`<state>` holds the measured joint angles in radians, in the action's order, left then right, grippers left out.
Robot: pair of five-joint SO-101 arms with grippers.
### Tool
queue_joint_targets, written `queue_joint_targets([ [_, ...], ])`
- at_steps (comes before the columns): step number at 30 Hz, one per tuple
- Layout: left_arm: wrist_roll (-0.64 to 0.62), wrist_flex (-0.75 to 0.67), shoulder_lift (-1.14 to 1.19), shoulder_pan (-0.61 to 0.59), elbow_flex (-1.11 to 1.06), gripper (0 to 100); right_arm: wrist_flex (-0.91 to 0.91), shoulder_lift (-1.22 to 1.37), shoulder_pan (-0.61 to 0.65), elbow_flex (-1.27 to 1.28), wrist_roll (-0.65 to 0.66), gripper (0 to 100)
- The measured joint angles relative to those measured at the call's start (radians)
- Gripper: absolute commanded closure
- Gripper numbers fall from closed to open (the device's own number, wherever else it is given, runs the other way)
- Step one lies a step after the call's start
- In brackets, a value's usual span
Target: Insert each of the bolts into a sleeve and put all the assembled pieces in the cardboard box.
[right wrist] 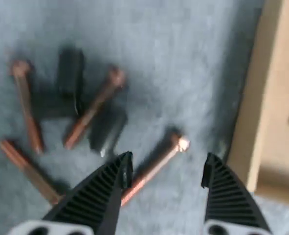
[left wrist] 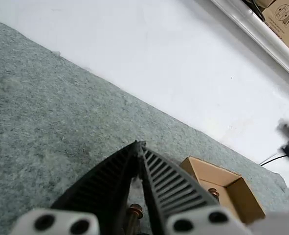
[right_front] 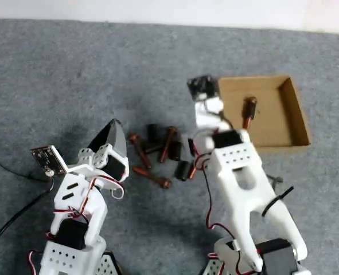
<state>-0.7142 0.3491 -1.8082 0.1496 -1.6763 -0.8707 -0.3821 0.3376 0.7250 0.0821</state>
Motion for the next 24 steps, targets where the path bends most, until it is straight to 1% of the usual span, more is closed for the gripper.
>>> queue_joint_targets([
  [4, 0.002, 0.0, 0.0, -0.009, 0.0, 99, 0.023, 0.0, 0.017, 0.109, 0.0, 78.5],
  [9, 0.0, 0.005, 0.0, -0.087, 0.0, 99, 0.063, 0.0, 0.098, 0.204, 0.0, 78.5],
  [14, 0.006, 0.155, 0.0, -0.135, 0.0, 99, 0.143, -0.02, 0.126, 0.269, 0.0, 78.5],
  [16, 0.057, 0.218, 0.0, -0.141, 0.0, 99, 0.161, -0.029, 0.129, 0.287, 0.0, 78.5],
  [20, 0.261, 0.304, 0.0, -0.147, 0.0, 99, 0.172, -0.032, 0.13, 0.292, 0.0, 78.5],
  [22, 0.353, 0.35, 0.0, -0.181, 0.0, 99, 0.172, -0.032, 0.13, 0.292, 0.0, 78.5],
  [24, 0.399, 0.402, 0.0, -0.218, 0.0, 99, 0.173, -0.032, 0.13, 0.292, 0.0, 78.5],
])
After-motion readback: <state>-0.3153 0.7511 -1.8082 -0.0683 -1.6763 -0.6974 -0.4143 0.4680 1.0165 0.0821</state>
